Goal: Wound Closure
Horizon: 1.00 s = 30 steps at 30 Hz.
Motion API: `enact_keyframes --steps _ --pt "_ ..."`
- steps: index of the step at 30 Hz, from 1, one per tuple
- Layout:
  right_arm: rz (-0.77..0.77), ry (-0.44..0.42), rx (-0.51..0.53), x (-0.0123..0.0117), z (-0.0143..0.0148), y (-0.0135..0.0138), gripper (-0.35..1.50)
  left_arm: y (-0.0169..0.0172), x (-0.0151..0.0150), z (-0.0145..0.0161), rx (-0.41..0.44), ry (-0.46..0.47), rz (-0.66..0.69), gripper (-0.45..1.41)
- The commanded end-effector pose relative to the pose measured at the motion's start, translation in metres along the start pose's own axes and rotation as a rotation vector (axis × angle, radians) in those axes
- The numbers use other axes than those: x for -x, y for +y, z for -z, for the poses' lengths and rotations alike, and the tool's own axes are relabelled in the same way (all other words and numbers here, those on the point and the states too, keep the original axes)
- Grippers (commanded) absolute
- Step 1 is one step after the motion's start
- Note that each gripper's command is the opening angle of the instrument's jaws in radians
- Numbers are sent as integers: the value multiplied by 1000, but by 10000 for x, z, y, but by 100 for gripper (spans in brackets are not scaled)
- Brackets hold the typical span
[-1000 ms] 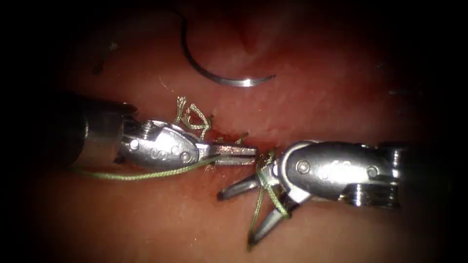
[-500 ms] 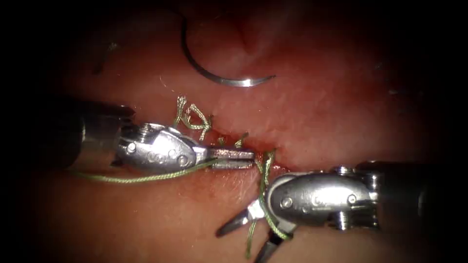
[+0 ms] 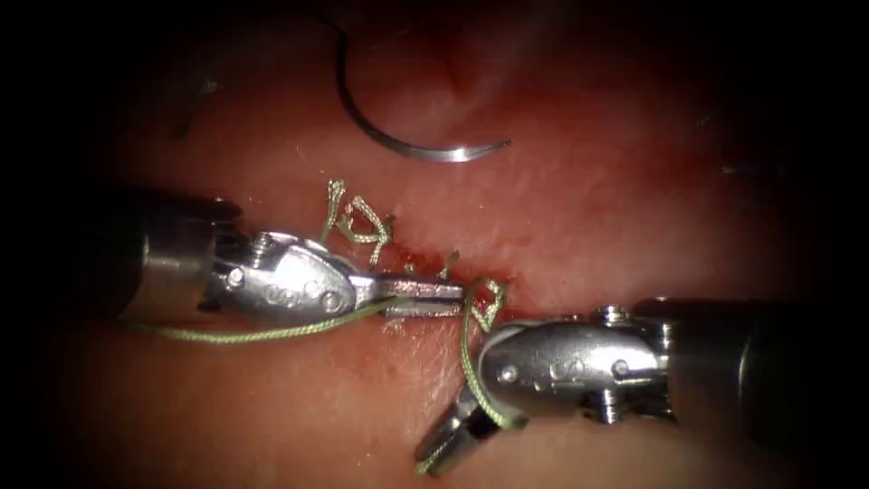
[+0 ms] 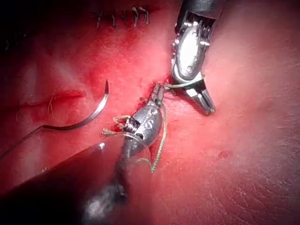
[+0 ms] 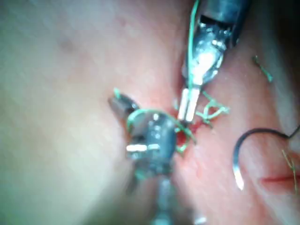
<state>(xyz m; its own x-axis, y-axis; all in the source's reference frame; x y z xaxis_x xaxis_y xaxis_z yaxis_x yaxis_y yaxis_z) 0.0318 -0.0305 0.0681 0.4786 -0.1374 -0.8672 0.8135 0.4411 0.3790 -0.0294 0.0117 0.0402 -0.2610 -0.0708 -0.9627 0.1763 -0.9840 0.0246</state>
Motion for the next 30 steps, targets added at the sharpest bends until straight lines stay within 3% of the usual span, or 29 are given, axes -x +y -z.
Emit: enact_keyframes --steps 1,6,16,22,30 --pt "12 0 -15 -1 -2 6 -35 -1 5 -6 -1 1 0 -45" --pt "-7 0 -7 -5 7 8 -35 -1 5 -5 -2 0 0 -45" --pt "-35 44 165 -7 50 9 -35 6 4 12 -11 -9 9 -45" --pt "-86 85 301 7 96 8 -35 32 -4 24 -7 -11 14 -45" --pt "-162 117 381 23 123 8 -35 73 -18 34 0 -13 29 -45"
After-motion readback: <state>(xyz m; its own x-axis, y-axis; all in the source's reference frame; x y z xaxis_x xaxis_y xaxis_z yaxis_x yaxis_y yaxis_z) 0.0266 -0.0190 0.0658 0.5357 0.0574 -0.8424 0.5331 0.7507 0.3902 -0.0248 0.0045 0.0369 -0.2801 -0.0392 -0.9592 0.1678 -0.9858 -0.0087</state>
